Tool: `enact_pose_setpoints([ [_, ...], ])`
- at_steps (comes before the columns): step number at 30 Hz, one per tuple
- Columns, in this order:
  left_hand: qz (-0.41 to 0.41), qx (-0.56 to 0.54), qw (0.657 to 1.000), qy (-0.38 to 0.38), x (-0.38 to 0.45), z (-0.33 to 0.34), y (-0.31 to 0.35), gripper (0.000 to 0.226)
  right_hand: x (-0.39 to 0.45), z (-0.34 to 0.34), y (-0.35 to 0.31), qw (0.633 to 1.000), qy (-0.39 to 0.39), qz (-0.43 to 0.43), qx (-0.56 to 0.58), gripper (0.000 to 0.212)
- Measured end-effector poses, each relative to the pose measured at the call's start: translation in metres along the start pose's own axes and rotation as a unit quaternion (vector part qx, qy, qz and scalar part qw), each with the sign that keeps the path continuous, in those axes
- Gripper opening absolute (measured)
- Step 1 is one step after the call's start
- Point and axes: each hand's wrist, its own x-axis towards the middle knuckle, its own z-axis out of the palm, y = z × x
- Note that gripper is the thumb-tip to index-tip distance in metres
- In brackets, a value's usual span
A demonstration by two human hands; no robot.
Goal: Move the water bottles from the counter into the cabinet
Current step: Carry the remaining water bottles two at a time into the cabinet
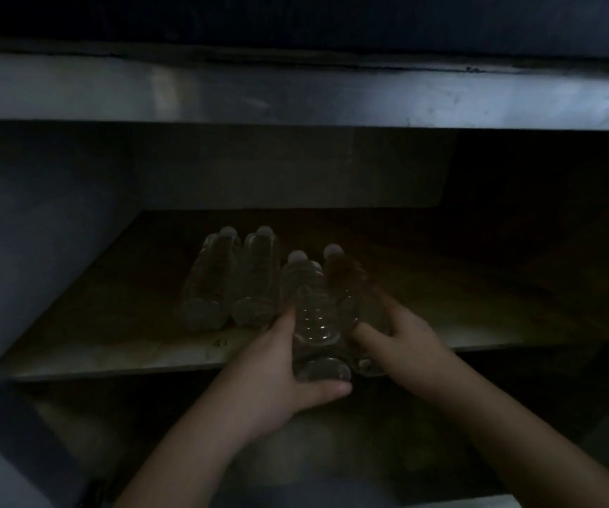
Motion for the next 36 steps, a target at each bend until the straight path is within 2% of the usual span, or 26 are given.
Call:
enact_pose_setpoints([
  [2, 0.013, 0.09, 0.995, 0.052, 0.0, -0.002, 0.0, 0.102, -0.008, -0.009, 0.004, 0.998, -0.043, -0.015, -0.048, 0.048],
  [5, 0.036, 0.181, 0.975, 0.122, 0.004, 0.0, 0.0, 0.092, -0.013, -0.022, 0.007, 0.98, -0.072, -0.023, -0.186, 0.082],
  [7, 0.056, 0.219, 0.961, 0.162, 0.006, 0.003, -0.004, 0.085, -0.014, -0.028, 0.004, 0.963, -0.078, -0.04, -0.256, 0.088],
  [10, 0.082, 0.257, 0.934, 0.234, 0.012, 0.009, -0.01, 0.072, -0.015, -0.026, 0.002, 0.953, -0.056, -0.071, -0.29, 0.086],
  [16, 0.092, 0.299, 0.893, 0.323, 0.025, 0.022, -0.019, 0.054, -0.009, -0.009, 0.007, 0.96, 0.037, -0.095, -0.26, 0.081],
  [19, 0.101, 0.297, 0.886, 0.34, 0.031, 0.023, -0.021, 0.05, -0.006, 0.004, 0.012, 0.941, 0.119, -0.118, -0.295, 0.07],
  [23, 0.097, 0.302, 0.885, 0.342, 0.041, 0.026, -0.02, 0.05, 0.006, 0.02, 0.017, 0.929, 0.168, -0.131, -0.302, 0.062],
  [27, 0.084, 0.289, 0.889, 0.344, 0.049, 0.027, -0.022, 0.048, 0.024, 0.023, 0.027, 0.934, 0.169, -0.125, -0.288, 0.064],
  [32, 0.085, 0.294, 0.882, 0.359, 0.054, 0.029, -0.022, 0.047, 0.049, 0.028, 0.033, 0.964, 0.103, -0.005, -0.247, 0.069],
  [36, 0.079, 0.298, 0.881, 0.358, 0.056, 0.027, -0.02, 0.045, 0.049, 0.032, 0.037, 0.953, 0.126, -0.045, -0.272, 0.076],
])
